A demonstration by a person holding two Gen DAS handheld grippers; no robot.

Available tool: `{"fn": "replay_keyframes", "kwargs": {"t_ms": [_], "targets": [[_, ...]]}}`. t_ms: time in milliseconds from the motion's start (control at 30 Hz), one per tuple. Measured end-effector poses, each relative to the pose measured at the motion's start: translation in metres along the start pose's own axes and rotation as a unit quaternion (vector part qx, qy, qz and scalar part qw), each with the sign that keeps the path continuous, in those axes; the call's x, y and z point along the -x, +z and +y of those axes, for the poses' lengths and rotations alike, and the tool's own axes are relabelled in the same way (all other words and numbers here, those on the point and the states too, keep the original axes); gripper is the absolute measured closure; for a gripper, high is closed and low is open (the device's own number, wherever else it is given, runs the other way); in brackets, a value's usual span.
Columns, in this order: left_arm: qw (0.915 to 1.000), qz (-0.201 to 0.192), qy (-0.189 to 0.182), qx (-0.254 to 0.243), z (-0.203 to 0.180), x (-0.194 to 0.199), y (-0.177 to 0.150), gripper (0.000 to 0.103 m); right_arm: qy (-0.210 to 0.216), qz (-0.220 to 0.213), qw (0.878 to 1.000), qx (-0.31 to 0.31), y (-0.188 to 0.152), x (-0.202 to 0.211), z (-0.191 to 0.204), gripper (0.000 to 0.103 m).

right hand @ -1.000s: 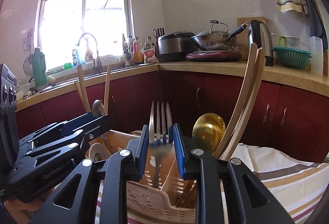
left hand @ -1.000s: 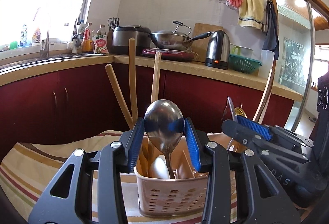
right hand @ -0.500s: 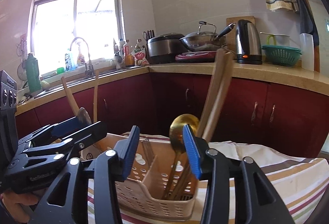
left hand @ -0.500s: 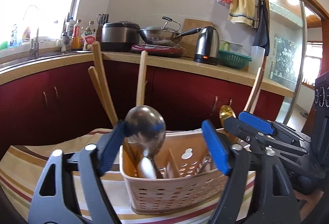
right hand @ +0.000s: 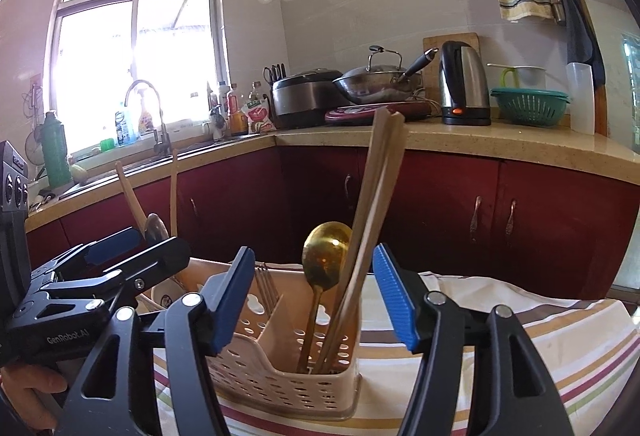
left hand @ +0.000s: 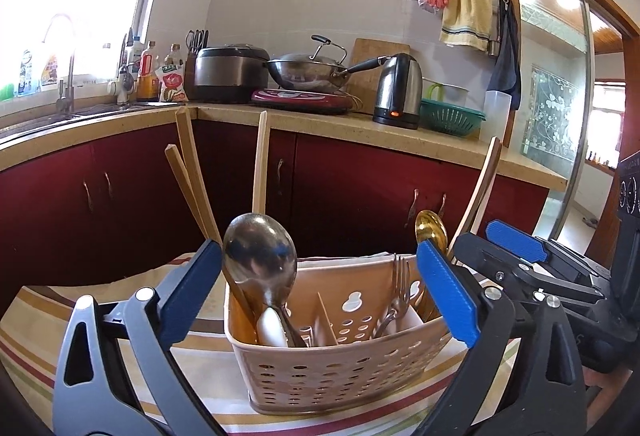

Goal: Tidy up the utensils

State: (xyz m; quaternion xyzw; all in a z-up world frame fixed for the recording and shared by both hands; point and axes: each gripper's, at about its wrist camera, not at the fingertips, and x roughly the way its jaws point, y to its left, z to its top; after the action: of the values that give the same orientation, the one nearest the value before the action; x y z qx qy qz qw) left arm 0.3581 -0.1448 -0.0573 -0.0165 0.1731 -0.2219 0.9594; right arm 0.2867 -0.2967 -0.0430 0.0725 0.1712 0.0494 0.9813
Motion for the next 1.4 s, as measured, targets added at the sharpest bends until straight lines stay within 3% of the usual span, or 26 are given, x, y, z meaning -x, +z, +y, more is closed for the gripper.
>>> {"fn": "replay_keyframes", "kwargs": {"t_ms": [167,500,800,967,1400], "targets": [[0.9999,-0.005,0.011,-0.003,-0.004,0.007,-0.001,0.005,-0.015,-0.001,1.0,-0.001,-0.002,0.009,-0.003,0.034],[0.9968,0.011,0.079,-0.007,-0.011,0.028,-0.009,0.004,-0.077,0.032,0.996,-0.024,-0.017,0.026,-0.011,0.027],[0.9934,0.035,0.11,0.005,-0.002,0.062,-0.022,0.004,-0.091,0.051,0.994,-0.025,-0.022,0.053,-0.001,0.022],[0.9915,0.032,0.126,0.004,-0.003,0.1,-0.021,0.004,-0.088,0.049,0.995,-0.017,-0.016,0.076,0.013,0.021],[0.9905,0.002,0.138,0.0,-0.029,0.227,-0.007,0.004,-0.088,0.016,0.996,0.007,-0.003,0.195,0.056,0.018]]}}
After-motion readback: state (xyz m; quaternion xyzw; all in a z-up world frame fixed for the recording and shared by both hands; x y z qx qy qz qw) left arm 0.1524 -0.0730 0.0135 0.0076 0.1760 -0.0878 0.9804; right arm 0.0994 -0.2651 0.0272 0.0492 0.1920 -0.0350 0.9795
